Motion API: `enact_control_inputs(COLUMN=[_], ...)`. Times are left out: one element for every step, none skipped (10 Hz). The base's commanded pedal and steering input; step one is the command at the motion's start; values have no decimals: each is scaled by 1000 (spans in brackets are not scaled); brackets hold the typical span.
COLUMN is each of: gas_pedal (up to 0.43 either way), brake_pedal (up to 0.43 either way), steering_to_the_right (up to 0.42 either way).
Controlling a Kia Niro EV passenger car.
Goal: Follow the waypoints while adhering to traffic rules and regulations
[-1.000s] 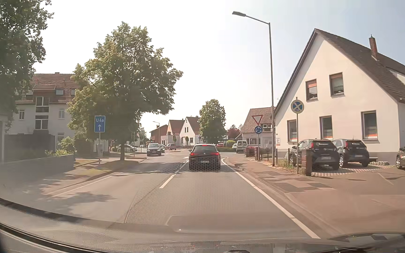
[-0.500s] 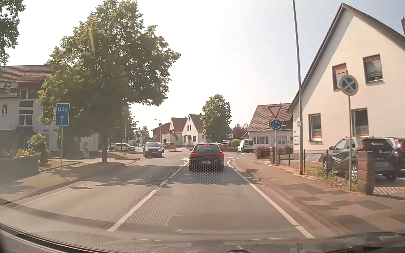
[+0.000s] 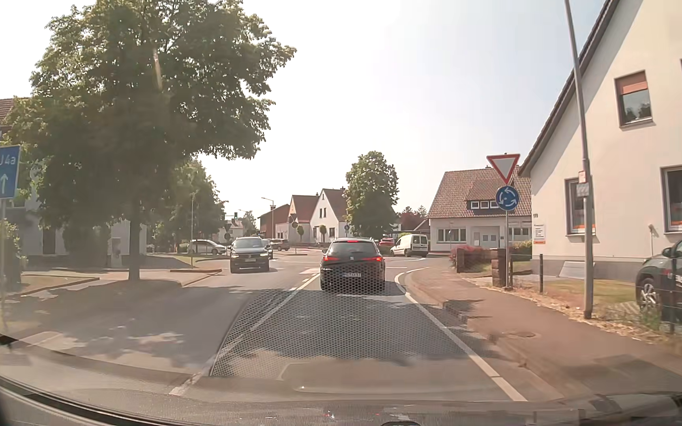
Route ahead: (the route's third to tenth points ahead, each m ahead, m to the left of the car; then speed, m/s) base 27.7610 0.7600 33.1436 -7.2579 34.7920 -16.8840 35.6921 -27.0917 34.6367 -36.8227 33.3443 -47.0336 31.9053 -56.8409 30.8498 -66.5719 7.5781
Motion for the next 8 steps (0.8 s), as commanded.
enact_control_inputs(gas_pedal=[0, 0, 0, 0, 0, 0, 0, 0], brake_pedal=[250, 213, 189, 152, 146, 134, 122, 85], steering_to_the_right=[-18, -18, -17, -16, -17, -17, -16, -16])
